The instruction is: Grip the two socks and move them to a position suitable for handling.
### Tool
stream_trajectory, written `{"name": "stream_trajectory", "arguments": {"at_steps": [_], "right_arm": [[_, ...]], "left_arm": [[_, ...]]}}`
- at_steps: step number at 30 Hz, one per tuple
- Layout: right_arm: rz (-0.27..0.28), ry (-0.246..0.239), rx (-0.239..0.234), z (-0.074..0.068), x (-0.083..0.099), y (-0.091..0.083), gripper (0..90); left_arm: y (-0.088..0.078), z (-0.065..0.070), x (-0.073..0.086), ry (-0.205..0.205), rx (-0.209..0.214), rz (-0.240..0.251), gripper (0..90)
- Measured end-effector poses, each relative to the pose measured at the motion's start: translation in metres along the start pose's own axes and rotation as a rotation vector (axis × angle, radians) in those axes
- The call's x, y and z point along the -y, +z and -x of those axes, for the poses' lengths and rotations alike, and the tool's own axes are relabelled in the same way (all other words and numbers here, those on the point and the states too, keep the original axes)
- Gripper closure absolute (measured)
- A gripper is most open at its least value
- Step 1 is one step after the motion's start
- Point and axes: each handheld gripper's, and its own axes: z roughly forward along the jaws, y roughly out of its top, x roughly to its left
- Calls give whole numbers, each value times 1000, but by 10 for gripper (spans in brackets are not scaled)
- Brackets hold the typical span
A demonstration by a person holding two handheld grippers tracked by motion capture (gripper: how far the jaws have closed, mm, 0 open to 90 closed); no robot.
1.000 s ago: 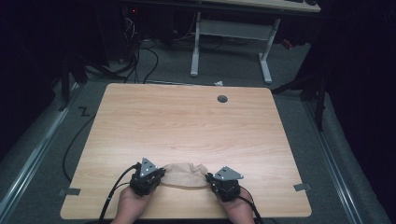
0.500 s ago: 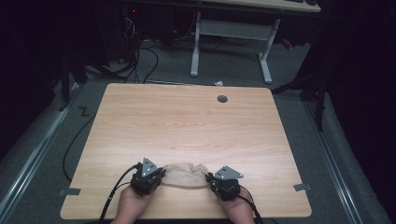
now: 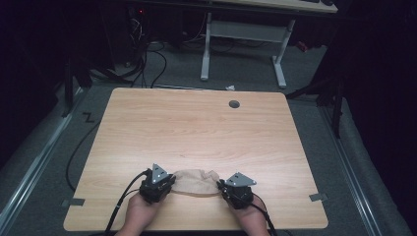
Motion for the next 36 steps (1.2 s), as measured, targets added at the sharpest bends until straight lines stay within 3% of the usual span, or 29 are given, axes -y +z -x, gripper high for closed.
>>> {"name": "stream_trajectory", "arguments": {"at_steps": [16, 20, 27, 36], "right_arm": [[4, 35, 2, 13, -6, 7, 797], [37, 38, 1, 13, -8, 1, 791], [90, 43, 4, 18, -20, -12, 779], [117, 49, 21, 25, -26, -18, 769]], "left_arm": [[11, -5, -9, 1, -17, 10, 773], [6, -6, -11, -12, -9, 42, 702], [-10, -8, -17, -36, 0, 114, 655], [-20, -14, -20, -27, -25, 143, 597]]}}
